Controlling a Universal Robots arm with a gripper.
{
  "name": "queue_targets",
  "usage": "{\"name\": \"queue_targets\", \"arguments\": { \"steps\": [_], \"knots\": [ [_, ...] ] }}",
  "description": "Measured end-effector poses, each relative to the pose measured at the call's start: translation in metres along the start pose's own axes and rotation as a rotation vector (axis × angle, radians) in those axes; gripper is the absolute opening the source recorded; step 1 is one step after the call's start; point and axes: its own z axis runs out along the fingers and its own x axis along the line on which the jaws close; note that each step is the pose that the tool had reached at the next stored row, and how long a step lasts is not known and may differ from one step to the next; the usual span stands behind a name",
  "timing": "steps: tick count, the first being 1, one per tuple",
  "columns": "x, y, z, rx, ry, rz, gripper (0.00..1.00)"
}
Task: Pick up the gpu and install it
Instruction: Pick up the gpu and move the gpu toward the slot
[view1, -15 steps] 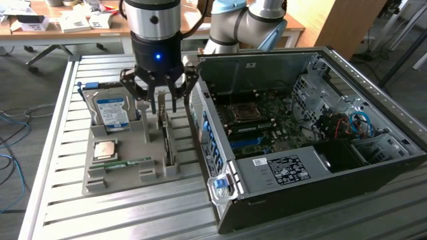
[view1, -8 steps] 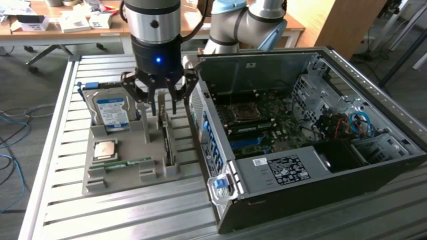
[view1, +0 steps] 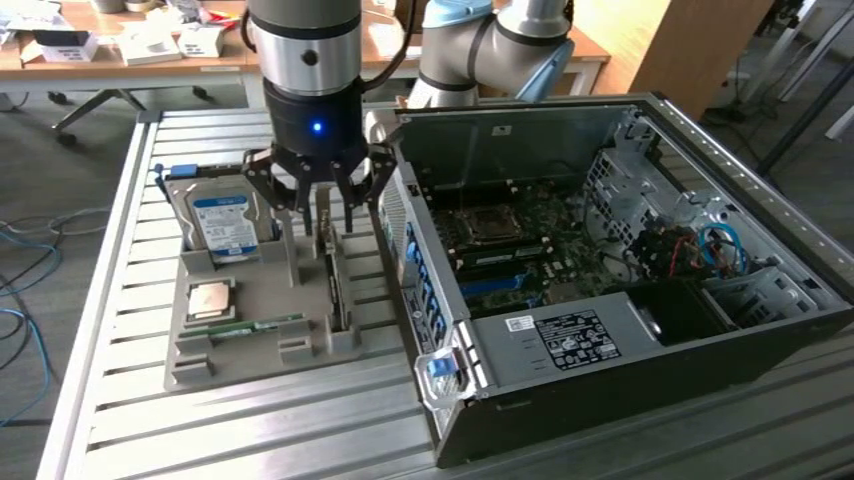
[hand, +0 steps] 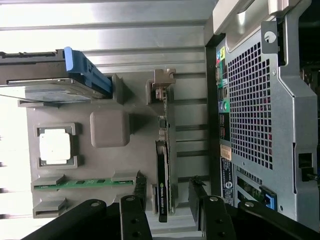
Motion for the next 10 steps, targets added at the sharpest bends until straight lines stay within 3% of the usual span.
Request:
{"name": "queue_targets", "arguments": {
  "steps": [10],
  "knots": [
    [0.0002,-0.0004,0.0086,0.0,0.0,0.0,0.47]
  ]
}}
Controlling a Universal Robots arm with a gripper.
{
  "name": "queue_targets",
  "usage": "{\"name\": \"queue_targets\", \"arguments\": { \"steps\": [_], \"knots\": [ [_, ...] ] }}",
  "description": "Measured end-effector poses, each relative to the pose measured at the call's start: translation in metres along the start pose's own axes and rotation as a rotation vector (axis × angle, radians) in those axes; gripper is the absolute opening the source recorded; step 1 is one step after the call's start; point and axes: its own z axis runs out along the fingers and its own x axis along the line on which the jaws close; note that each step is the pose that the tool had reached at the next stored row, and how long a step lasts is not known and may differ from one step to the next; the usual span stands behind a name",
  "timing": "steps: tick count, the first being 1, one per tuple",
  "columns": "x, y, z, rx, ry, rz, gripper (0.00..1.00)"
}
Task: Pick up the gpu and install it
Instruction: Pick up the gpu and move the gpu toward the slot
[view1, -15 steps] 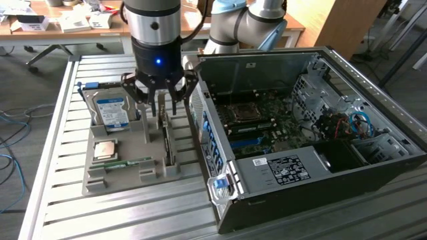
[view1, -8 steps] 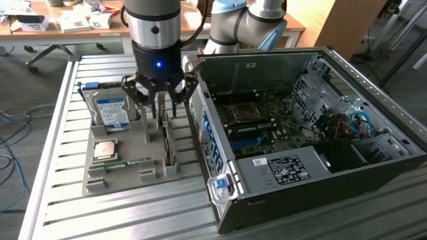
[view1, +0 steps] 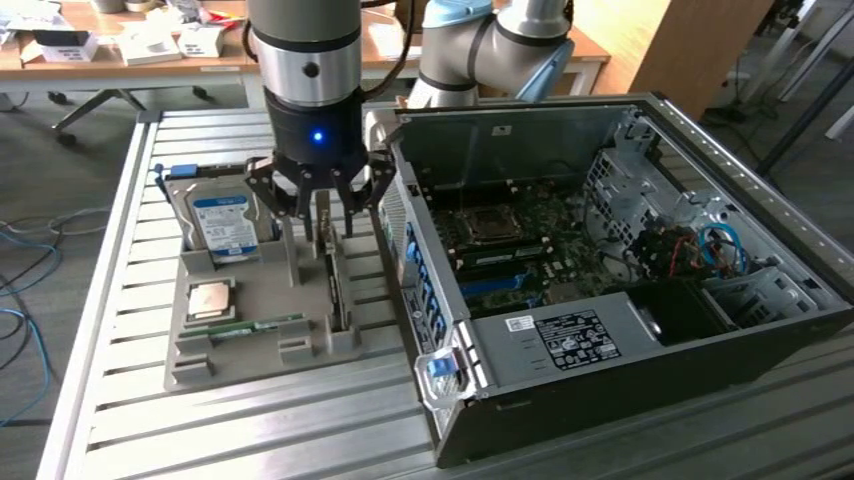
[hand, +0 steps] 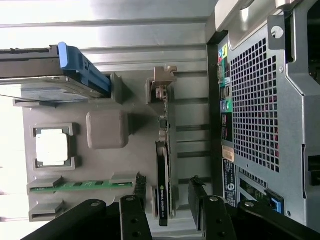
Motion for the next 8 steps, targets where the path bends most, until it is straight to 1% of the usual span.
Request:
{"name": "queue_targets", "arguments": {
  "steps": [8],
  "knots": [
    [0.0001,-0.0003,0.0071,0.0,-0.0001,0.0,0.47]
  ]
}}
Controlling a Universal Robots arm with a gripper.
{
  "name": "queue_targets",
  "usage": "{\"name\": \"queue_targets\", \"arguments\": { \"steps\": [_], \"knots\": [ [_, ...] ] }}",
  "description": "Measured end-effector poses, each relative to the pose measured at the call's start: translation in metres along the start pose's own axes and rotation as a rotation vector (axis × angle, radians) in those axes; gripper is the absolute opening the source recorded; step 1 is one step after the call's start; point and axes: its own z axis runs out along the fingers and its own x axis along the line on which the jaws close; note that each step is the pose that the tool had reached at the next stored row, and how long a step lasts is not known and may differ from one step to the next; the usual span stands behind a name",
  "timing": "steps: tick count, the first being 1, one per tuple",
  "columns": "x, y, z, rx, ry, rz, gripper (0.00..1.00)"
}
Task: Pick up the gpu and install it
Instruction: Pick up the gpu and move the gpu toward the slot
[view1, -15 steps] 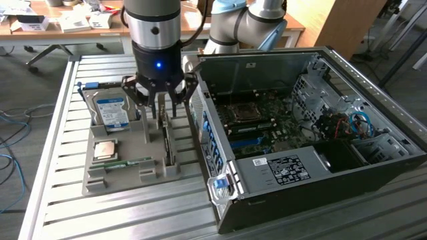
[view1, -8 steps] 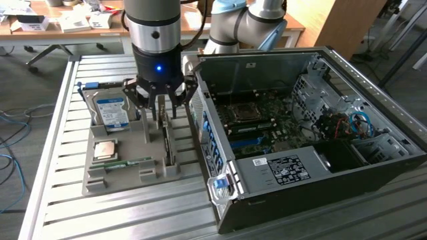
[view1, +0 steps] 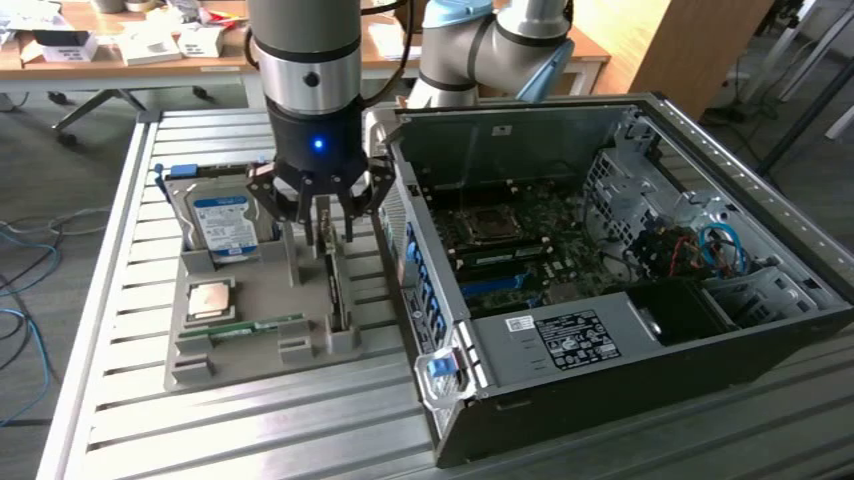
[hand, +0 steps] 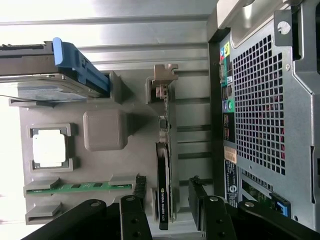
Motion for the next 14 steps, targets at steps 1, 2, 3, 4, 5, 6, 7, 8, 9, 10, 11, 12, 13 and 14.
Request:
{"name": "queue_targets", "arguments": {
  "steps": [1,2,3,4,5,6,7,8,9,10,11,12,13,14],
  "knots": [
    [0.0,0.0,0.0009,0.0,0.0,0.0,0.47],
    [0.0,-0.0001,0.0018,0.0,0.0,0.0,0.47],
    [0.0,-0.0001,0.0027,0.0,0.0,0.0,0.47],
    [0.0,-0.0002,0.0036,0.0,0.0001,0.0,0.47],
    [0.0,-0.0002,0.0046,0.0,0.0,0.0,0.47],
    [0.0,-0.0003,0.0055,0.0,0.0,0.0,0.47],
    [0.0,-0.0003,0.0064,0.0,0.0,0.0,0.47],
    [0.0,-0.0004,0.0072,0.0001,0.0,0.0,0.47],
    [0.0,-0.0004,0.0081,0.0,0.0,0.0,0.47],
    [0.0,-0.0004,0.0091,0.0,0.0,0.0,0.47],
    [0.0,-0.0005,0.01,0.0001,0.0001,0.0,0.47],
    [0.0,-0.0005,0.0109,0.0001,0.0,0.0,0.47],
    [0.0,-0.0006,0.0119,0.0,0.0,0.0,0.47],
    [0.0,-0.0006,0.0128,0.0,0.0,0.0,0.47]
  ]
}}
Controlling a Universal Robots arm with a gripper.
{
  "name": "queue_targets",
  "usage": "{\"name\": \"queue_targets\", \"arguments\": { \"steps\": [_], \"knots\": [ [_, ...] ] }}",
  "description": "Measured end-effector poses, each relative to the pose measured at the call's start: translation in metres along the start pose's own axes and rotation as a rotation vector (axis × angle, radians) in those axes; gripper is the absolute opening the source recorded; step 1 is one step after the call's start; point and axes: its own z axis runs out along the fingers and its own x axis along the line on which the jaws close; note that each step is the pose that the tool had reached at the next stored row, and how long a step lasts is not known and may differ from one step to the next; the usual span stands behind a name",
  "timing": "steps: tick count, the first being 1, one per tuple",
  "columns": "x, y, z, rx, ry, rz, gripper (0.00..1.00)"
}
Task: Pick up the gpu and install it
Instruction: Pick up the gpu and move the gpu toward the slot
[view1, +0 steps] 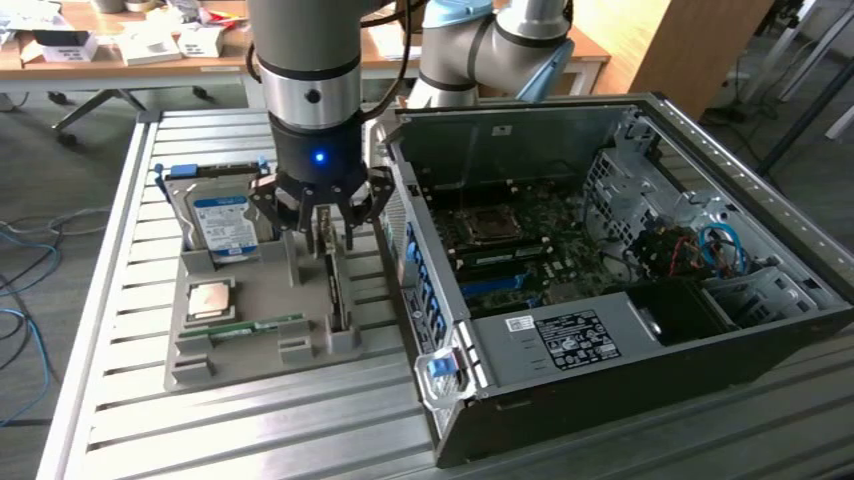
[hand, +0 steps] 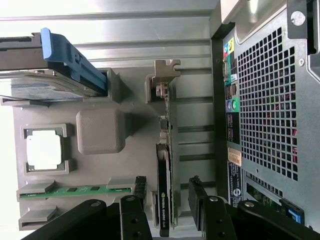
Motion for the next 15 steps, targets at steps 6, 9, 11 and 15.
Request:
{"name": "queue_targets", "arguments": {
  "steps": [6,9,11,15],
  "knots": [
    [0.0,-0.0003,0.0063,0.0,0.0,0.0,0.47],
    [0.0,-0.0004,0.0096,0.0,0.0,0.0,0.47],
    [0.0,-0.0005,0.0119,0.0,0.0,0.0,0.47],
    [0.0,-0.0007,0.0161,0.0,0.0,0.0,0.47]
  ]
}}
